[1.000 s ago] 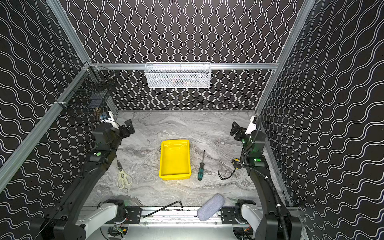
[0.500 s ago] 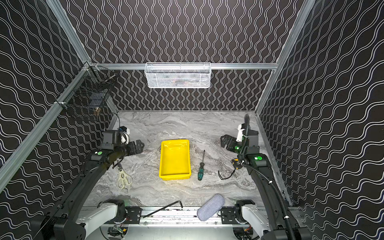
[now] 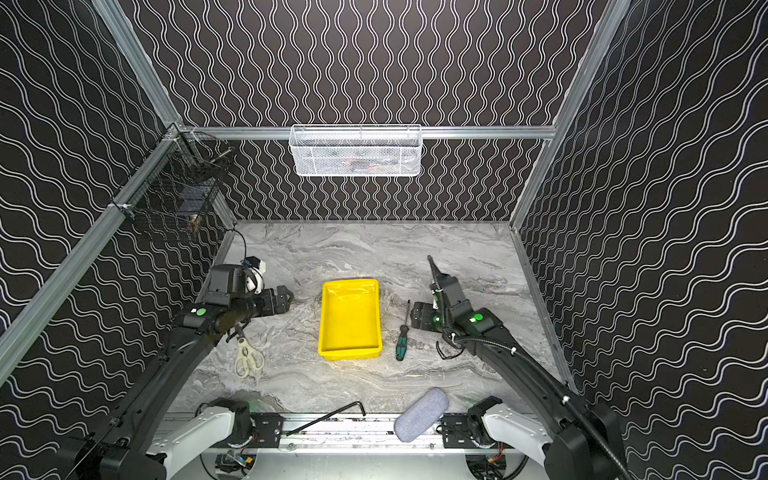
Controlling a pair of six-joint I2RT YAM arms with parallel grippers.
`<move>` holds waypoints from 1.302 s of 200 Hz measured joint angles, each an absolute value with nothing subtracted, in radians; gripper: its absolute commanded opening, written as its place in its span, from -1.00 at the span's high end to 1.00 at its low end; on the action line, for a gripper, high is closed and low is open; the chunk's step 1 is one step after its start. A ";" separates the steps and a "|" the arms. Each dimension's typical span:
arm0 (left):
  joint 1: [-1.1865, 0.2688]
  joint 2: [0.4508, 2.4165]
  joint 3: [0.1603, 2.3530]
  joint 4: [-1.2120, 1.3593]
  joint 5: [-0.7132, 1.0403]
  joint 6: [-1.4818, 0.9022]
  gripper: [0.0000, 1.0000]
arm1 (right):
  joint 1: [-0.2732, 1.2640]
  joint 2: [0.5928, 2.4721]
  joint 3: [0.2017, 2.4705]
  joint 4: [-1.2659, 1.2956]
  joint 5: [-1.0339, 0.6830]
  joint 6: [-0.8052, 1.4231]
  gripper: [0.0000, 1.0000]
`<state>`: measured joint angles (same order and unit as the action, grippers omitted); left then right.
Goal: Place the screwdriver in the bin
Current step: 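Raise both arms and move the right gripper over the green-handled screwdriver, then lower the right gripper and close it on the screwdriver handle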
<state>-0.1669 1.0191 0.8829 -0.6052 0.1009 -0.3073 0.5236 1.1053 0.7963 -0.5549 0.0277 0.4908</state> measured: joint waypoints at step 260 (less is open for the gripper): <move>-0.174 1.022 0.884 -0.630 0.062 -0.308 -0.98 | 0.702 1.399 0.754 -0.450 0.091 0.607 -0.21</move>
